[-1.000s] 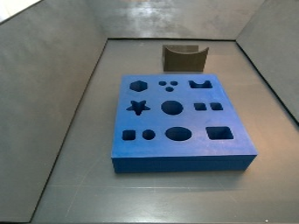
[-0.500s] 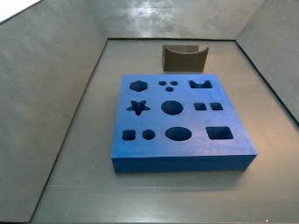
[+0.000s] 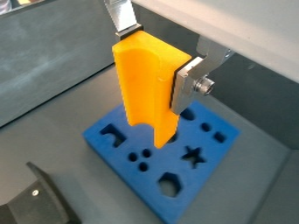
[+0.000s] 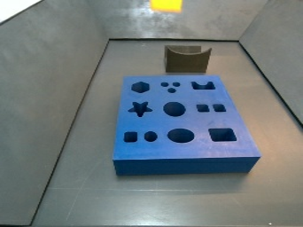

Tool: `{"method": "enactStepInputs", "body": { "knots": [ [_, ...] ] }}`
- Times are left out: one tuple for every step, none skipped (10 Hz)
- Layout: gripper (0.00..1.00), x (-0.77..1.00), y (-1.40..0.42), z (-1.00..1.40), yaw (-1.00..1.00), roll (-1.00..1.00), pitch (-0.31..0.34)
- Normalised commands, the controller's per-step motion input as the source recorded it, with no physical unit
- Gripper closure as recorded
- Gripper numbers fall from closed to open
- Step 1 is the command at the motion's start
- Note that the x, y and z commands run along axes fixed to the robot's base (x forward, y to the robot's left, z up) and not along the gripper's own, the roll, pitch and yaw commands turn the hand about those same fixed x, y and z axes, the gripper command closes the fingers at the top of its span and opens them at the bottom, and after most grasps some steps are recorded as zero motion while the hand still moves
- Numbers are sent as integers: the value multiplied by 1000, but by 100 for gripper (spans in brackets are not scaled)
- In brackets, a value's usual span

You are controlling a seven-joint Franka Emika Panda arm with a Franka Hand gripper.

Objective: Pick up the arch object. Move up. Move to above the board. Insert the arch object.
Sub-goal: Insert the arch object.

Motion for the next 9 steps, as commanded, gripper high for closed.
{"method": "enactStepInputs", "body": {
  "knots": [
    [100, 1000, 283, -886, 51, -181, 0],
    [100, 1000, 103, -817, 9, -101, 0],
    [100, 1000, 26, -791, 0, -74, 0],
    [100, 1000, 0, -480, 0, 0, -39],
    [100, 1000, 0, -177, 0, 89, -83],
    [100, 1000, 0, -69, 0, 157, -89],
    [100, 1000, 0, -74, 0, 167, -90],
    [100, 963, -23, 0, 0, 289, -74],
    [100, 923, 0, 0, 0, 410, -50]
  ]
}}
